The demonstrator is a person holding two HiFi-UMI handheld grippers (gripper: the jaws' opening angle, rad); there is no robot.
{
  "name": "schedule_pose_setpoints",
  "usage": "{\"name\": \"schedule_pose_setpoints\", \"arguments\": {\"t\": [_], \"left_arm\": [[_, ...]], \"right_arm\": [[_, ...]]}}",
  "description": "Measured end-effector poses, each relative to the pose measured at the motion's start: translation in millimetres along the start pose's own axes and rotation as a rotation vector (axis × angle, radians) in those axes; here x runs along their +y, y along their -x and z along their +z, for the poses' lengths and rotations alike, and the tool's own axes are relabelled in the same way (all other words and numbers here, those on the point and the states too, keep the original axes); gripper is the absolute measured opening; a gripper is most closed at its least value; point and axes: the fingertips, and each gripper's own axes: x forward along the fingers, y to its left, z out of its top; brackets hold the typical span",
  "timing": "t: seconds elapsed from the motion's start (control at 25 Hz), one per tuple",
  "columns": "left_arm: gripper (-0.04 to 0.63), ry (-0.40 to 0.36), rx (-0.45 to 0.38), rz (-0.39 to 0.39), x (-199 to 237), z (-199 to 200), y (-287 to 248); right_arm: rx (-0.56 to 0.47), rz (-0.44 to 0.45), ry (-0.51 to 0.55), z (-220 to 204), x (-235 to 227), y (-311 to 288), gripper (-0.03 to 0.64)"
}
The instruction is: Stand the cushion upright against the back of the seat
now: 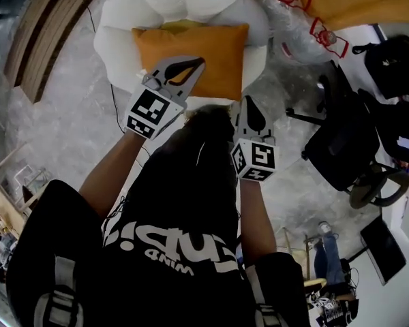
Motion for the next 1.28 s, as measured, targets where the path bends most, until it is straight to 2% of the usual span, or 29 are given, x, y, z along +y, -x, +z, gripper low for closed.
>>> {"name": "schedule_pose_setpoints", "arguments": {"t": [0.4,0.44,0.48,0.52,0.6,0.88,1.16,1.28], "left_arm": [[0.011,0.004,0.108,-0.04,5,-90,-66],[0.02,0.005,0.119,-0.042,8,-100,-73],[0.062,0.008,0.134,-0.048,10,-111,-81],[0.128,0.01,0.153,-0.058,12,-123,-89],[0.171,0.008,0.198,-0.076,14,-149,-103],[0.195,-0.008,0.288,-0.083,35,-213,-149],[0.206,-0.097,0.355,-0.054,47,-265,-168],[0.207,-0.161,0.4,-0.029,58,-285,-185]], "right_arm": [[0.104,0.007,-0.069,-90,-22,-73,0.023],[0.115,0.004,-0.075,-100,-25,-82,0.023],[0.124,0.0,-0.085,-111,-30,-91,0.026],[0.134,-0.003,-0.102,-122,-34,-100,0.05],[0.169,-0.007,-0.147,-150,-41,-116,0.165],[0.306,-0.073,-0.241,-228,-70,-163,0.192],[0.407,-0.084,-0.24,-291,-61,-186,0.195],[0.464,-0.082,-0.252,-318,-63,-206,0.195]]}}
